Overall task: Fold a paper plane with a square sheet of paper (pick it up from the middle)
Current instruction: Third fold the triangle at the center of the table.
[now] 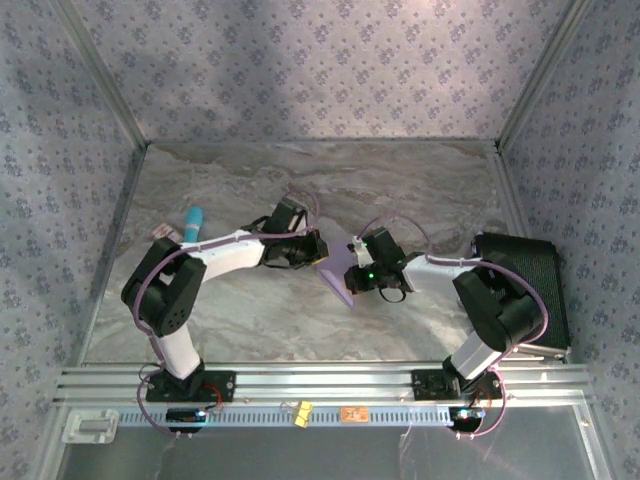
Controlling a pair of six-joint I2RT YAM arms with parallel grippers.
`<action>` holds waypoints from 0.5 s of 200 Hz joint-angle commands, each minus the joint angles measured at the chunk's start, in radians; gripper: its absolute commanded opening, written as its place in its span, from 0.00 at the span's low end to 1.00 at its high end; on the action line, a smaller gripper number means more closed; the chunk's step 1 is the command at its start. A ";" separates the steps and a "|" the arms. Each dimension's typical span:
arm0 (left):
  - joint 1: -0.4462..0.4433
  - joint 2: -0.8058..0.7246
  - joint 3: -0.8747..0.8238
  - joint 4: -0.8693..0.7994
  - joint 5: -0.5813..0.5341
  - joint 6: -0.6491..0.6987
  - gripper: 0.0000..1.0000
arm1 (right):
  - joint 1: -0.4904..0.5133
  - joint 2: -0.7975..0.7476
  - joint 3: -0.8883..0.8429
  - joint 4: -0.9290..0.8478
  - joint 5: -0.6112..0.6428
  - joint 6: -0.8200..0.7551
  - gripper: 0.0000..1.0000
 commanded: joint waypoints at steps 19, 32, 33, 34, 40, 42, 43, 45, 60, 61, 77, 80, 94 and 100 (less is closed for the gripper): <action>-0.059 0.020 -0.051 0.186 0.048 -0.127 0.07 | 0.001 0.006 -0.017 -0.014 0.012 0.029 0.02; -0.069 0.040 -0.066 0.229 0.055 -0.152 0.07 | 0.001 0.009 -0.018 -0.013 0.011 0.031 0.02; -0.069 0.041 -0.067 0.232 0.055 -0.154 0.07 | 0.001 0.010 -0.017 -0.013 0.011 0.032 0.02; -0.068 0.043 -0.068 0.235 0.055 -0.155 0.07 | 0.001 0.009 -0.017 -0.014 0.011 0.032 0.02; -0.072 0.049 -0.074 0.251 0.055 -0.166 0.07 | 0.002 0.009 -0.018 -0.014 0.013 0.033 0.02; -0.071 0.051 -0.075 0.256 0.055 -0.169 0.07 | 0.002 0.009 -0.017 -0.014 0.013 0.033 0.02; -0.072 0.051 -0.076 0.258 0.055 -0.170 0.07 | 0.002 0.009 -0.018 -0.014 0.013 0.033 0.02; -0.073 0.053 -0.078 0.261 0.055 -0.173 0.07 | 0.002 0.009 -0.018 -0.015 0.013 0.033 0.02; -0.075 0.059 -0.100 0.295 0.050 -0.194 0.07 | 0.002 0.007 -0.016 -0.018 0.017 0.033 0.02; -0.075 0.059 -0.102 0.297 0.050 -0.197 0.07 | 0.002 0.007 -0.016 -0.019 0.018 0.033 0.02; -0.075 0.064 -0.120 0.323 0.050 -0.212 0.07 | 0.002 0.005 -0.016 -0.020 0.020 0.034 0.02; -0.075 0.065 -0.122 0.324 0.051 -0.213 0.07 | 0.002 0.004 -0.016 -0.022 0.020 0.034 0.02; -0.075 0.070 -0.127 0.328 0.051 -0.216 0.06 | 0.002 0.003 -0.016 -0.023 0.020 0.033 0.02; -0.075 0.071 -0.130 0.330 0.052 -0.218 0.06 | 0.001 0.004 -0.016 -0.024 0.022 0.033 0.02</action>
